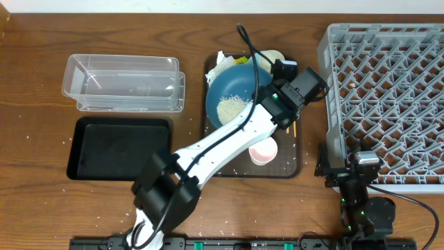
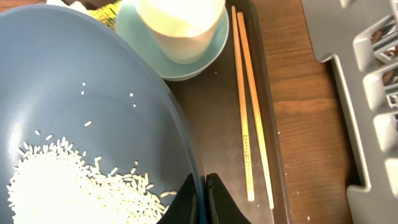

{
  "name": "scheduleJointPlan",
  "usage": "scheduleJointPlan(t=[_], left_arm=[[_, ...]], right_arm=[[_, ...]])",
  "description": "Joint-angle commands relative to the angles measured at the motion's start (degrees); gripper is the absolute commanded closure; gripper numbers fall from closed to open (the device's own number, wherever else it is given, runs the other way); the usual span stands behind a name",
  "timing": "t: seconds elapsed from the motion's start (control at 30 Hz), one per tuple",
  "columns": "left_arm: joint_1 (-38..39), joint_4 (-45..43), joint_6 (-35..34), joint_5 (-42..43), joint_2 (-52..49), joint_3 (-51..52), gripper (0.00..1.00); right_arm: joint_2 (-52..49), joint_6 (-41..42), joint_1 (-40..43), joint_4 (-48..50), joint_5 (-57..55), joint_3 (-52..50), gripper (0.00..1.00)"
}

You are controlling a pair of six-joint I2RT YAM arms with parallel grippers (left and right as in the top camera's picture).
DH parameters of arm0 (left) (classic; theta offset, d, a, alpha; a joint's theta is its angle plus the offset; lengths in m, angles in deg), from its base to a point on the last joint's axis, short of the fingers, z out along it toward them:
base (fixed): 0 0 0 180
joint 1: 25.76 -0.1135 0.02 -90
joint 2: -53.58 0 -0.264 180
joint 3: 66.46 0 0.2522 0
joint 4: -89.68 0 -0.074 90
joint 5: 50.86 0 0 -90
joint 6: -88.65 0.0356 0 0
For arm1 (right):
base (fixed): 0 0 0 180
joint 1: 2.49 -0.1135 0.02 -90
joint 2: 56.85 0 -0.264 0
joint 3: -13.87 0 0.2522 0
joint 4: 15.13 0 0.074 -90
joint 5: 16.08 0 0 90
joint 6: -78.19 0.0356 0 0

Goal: Sort waste into correct bins and load items into the dishwasher rack
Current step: 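Lift the teal plate and carry it over the black tray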

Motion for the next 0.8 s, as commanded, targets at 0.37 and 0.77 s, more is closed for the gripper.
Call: scheduleJointPlan(t=[0.37,0.77], left_arm=[[-5.0,11.5,-0.2,-0.5,18.4,-0.1,0.94],[-20.8,24.1,-5.9,9.2,25.4,0.0,0.94]], right_arm=[[0.3,-0.7,0.5,-0.2,-0.1,-0.1,0.01],[0.3,-0.7,0.5,-0.2,-0.1,-0.1,0.01]])
